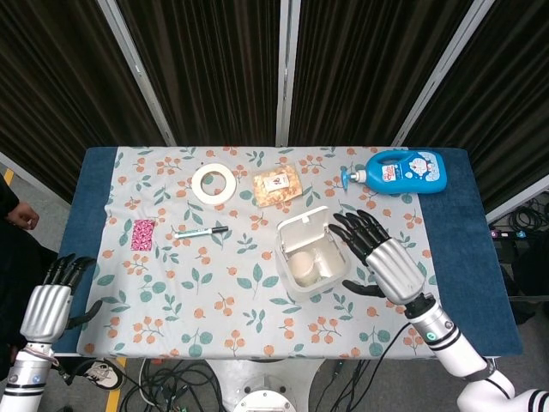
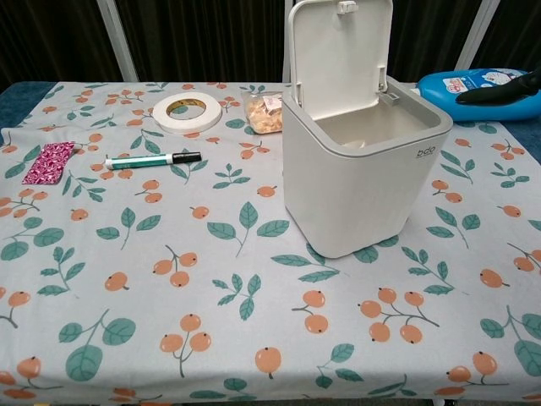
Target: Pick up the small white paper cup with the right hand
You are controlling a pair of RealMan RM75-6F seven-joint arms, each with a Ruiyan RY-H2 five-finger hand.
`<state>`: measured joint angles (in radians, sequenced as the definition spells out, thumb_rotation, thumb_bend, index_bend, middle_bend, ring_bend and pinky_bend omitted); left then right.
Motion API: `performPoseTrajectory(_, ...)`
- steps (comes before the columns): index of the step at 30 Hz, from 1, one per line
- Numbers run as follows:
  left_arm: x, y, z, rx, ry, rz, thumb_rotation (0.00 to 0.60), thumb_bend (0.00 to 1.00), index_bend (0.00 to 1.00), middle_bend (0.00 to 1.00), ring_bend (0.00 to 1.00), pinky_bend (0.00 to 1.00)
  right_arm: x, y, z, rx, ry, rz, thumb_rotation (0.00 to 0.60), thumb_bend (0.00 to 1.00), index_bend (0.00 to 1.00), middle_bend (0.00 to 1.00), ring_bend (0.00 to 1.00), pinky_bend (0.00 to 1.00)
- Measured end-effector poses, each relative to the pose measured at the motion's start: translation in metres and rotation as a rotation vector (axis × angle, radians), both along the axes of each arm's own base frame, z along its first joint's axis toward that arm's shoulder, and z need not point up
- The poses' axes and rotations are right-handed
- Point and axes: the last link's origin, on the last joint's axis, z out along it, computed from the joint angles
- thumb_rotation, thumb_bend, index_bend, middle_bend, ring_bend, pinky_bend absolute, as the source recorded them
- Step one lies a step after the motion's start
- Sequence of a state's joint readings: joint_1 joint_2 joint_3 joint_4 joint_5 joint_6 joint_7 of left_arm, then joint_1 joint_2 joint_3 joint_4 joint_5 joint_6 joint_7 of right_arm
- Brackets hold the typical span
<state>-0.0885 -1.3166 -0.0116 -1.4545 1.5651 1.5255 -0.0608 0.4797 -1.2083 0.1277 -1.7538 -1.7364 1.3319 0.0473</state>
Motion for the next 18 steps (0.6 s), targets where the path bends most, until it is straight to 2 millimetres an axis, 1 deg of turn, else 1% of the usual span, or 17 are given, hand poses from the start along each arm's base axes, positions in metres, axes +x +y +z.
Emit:
performPoseTrajectory(5, 0.0, 0.0, 0.0, 0.001, 0.0, -0.001, 0.6, 0.24, 0.18, 0.17, 0.08, 0.12, -0.008, 0.004, 0.013, -0.055, -0.013, -0.011, 0.6, 0.01, 0.0, 0.0, 0.0, 0.01)
performPoseTrajectory(8, 0.0, 0.0, 0.001, 0.003, -0.001, -0.002, 0.6, 0.24, 0.18, 0.17, 0.08, 0.12, -0.026, 0.01, 0.026, -0.122, 0.001, -0.055, 0.6, 0.01, 0.0, 0.0, 0.0, 0.0)
performPoseTrajectory(11, 0.002, -0.002, 0.002, 0.007, 0.0, -0.008, 0.6, 0.24, 0.18, 0.17, 0.08, 0.12, -0.056, 0.018, 0.038, -0.192, 0.061, -0.142, 0.6, 0.01, 0.0, 0.0, 0.0, 0.0)
performPoseTrajectory(12, 0.003, -0.002, 0.003, 0.01, 0.001, -0.011, 0.6, 0.24, 0.18, 0.17, 0.08, 0.12, -0.07, 0.023, 0.041, -0.211, 0.091, -0.184, 0.6, 0.01, 0.0, 0.0, 0.0, 0.0)
performPoseTrajectory(14, 0.004, -0.001, 0.004, 0.015, 0.001, -0.011, 0.6, 0.24, 0.18, 0.17, 0.08, 0.12, -0.092, 0.03, 0.044, -0.229, 0.133, -0.253, 0.6, 0.01, 0.0, 0.0, 0.0, 0.0)
performPoseTrajectory(15, 0.005, 0.0, 0.004, 0.018, -0.002, -0.013, 0.6, 0.24, 0.18, 0.17, 0.08, 0.12, -0.107, 0.035, 0.046, -0.238, 0.156, -0.299, 0.6, 0.01, 0.0, 0.0, 0.0, 0.0)
performPoseTrajectory(18, 0.008, 0.003, 0.005, 0.025, -0.002, -0.025, 0.6, 0.24, 0.18, 0.17, 0.08, 0.12, -0.14, 0.048, 0.05, -0.253, 0.199, -0.396, 0.6, 0.02, 0.0, 0.0, 0.0, 0.0)
